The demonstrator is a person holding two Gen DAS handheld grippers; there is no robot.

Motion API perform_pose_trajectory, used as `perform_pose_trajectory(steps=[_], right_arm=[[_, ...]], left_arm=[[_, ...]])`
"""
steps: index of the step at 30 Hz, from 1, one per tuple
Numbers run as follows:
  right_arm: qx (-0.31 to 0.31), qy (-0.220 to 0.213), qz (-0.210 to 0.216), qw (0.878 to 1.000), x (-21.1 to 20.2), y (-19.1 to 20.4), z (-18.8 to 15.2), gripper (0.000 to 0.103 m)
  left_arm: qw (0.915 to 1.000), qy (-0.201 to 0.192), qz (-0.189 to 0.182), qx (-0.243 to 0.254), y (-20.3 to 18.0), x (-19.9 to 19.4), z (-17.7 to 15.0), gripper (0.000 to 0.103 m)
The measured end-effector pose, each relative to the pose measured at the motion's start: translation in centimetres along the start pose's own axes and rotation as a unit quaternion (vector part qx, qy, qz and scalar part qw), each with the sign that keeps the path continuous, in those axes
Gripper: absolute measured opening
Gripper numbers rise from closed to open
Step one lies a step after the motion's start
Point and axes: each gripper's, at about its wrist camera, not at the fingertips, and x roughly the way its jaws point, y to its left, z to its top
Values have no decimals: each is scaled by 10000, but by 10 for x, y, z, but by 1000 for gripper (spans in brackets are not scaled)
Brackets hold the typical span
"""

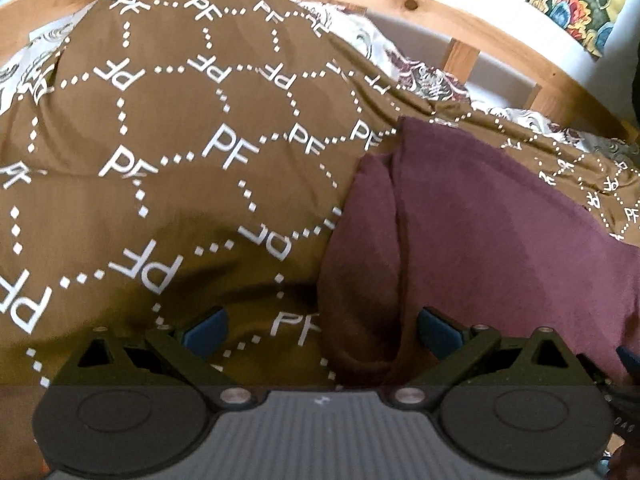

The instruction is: Fold small clothes

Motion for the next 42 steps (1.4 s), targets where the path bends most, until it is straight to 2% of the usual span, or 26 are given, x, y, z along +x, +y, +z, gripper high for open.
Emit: perform_pose_trajectory(steps=[2,18,42], right_arm=[[58,146,49,9999,6,0,-7,102],[338,84,314,9989,11,-12,-16,102],[351,84,323,9988,12,-13,-17,103]], left_arm=[[10000,54,31,-25,0,2,-1,102],[9996,182,234,23,-10,11,-1,102],[9994,198,258,68,-11,13,-1,102]])
